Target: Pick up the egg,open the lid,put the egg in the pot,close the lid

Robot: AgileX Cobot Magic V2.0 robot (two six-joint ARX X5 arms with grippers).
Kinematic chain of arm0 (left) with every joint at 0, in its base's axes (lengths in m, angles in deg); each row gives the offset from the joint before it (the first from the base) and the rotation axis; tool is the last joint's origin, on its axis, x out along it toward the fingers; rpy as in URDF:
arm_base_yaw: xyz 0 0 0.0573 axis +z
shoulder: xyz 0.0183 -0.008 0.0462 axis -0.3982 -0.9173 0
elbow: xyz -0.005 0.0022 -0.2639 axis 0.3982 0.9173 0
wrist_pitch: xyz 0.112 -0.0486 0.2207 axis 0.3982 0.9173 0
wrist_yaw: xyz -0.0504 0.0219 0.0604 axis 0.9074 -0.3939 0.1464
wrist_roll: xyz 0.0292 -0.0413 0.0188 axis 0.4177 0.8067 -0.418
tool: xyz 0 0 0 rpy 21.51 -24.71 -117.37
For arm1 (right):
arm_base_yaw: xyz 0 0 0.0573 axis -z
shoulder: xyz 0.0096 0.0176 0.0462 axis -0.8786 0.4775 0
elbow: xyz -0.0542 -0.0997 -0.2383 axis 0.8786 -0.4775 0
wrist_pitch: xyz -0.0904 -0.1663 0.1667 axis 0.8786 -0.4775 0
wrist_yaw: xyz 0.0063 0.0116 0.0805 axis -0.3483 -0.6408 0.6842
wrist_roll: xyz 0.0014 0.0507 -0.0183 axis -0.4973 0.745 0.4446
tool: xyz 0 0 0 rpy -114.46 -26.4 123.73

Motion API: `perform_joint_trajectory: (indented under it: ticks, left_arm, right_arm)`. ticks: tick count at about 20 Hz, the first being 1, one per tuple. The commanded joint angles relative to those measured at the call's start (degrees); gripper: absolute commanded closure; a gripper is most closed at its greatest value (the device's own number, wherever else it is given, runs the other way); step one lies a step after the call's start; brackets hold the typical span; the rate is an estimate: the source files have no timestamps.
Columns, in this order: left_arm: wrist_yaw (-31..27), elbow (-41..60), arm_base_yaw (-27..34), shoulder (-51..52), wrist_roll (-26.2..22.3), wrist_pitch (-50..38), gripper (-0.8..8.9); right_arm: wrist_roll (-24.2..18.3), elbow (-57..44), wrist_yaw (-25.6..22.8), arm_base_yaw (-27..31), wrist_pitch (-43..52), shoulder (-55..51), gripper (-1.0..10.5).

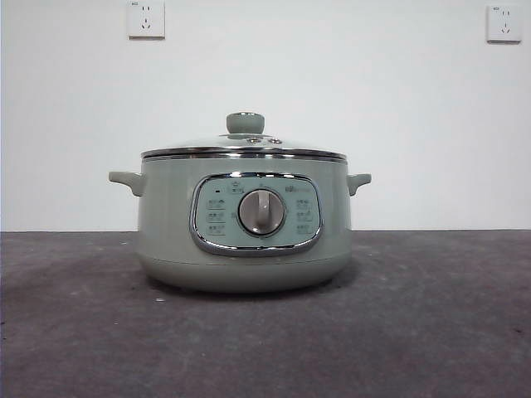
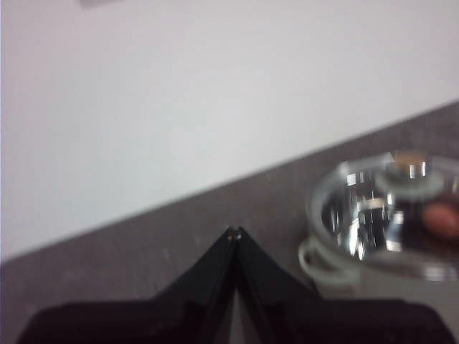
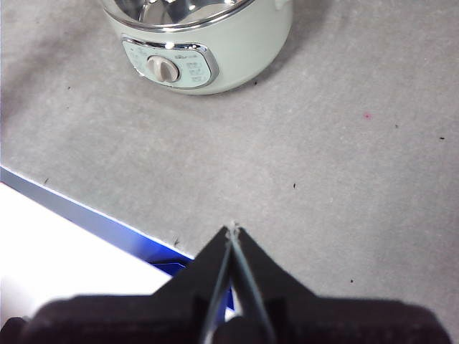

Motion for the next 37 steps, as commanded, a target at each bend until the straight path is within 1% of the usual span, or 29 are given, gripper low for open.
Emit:
perform_joint_trajectory:
  ticks: [1, 3, 5, 8, 11, 13, 30, 31, 32, 33, 34, 35, 36, 37]
  left_arm:
    - [-0.7, 10.4, 0.3, 5.1, 1.4, -4.5, 8.17]
    - [-2.7, 18.1, 0.3, 9.5, 3.7, -7.4, 8.17]
    - [-4.2, 24.2, 0.3, 13.9, 5.3, -8.4, 8.17]
    - [-4.7, 30.6, 0.3, 19.7, 7.3, -8.5, 8.17]
    - [-4.7, 34.6, 0.3, 24.0, 9.7, -8.5, 8.17]
    - [-5.2, 34.7, 0.4, 23.8, 10.1, -5.7, 8.17]
    - [-4.9, 34.7, 0.4, 22.7, 10.1, -6.1, 8.17]
    - [-4.9, 34.7, 0.4, 22.7, 10.1, -6.1, 8.17]
    - [-4.9, 34.7, 0.4, 22.7, 10.1, -6.1, 8.17]
    - [-4.9, 34.7, 0.4, 22.7, 10.1, -6.1, 8.17]
    - [-4.9, 34.7, 0.4, 22.7, 10.1, -6.1, 8.17]
    - [-4.9, 34.7, 0.4, 22.7, 10.1, -6.1, 8.17]
    - [-4.9, 34.7, 0.4, 22.7, 10.1, -6.1, 8.17]
    - [-4.9, 34.7, 0.4, 22.7, 10.1, -6.1, 8.17]
  right_arm:
    - [0.5, -0.4, -0.1, 0.0, 0.2, -0.2, 9.5]
    - [0.5, -0.4, -0.1, 0.0, 0.2, -0.2, 9.5]
    - [0.5, -0.4, -0.1, 0.0, 0.2, -0.2, 9.5]
    - [0.5, -0.4, -0.1, 0.0, 0.2, -0.2, 9.5]
    - [0.5, -0.4, -0.1, 0.0, 0.2, -0.2, 9.5]
    - [0.5, -0.4, -0.1, 0.0, 0.2, -0.2, 9.5]
    - [0.5, -0.4, -0.1, 0.0, 0.2, -0.2, 9.5]
    - [0.1, -0.4, -0.3, 0.0, 0.3, -0.2, 9.5]
    - [-2.3, -0.4, -1.5, 0.0, 0.7, -0.2, 9.5]
    - [-3.5, -0.4, -3.8, 0.5, 1.7, -0.4, 9.5]
    - [-4.9, -0.5, -6.1, 1.6, 4.2, -0.9, 9.5]
    - [-7.0, -0.8, -7.0, 3.7, 8.2, -1.6, 9.5]
    - [-8.5, -1.6, -6.4, 6.5, 13.4, -2.7, 9.5]
    - [-9.4, -3.1, -4.6, 9.9, 19.0, -4.3, 9.5]
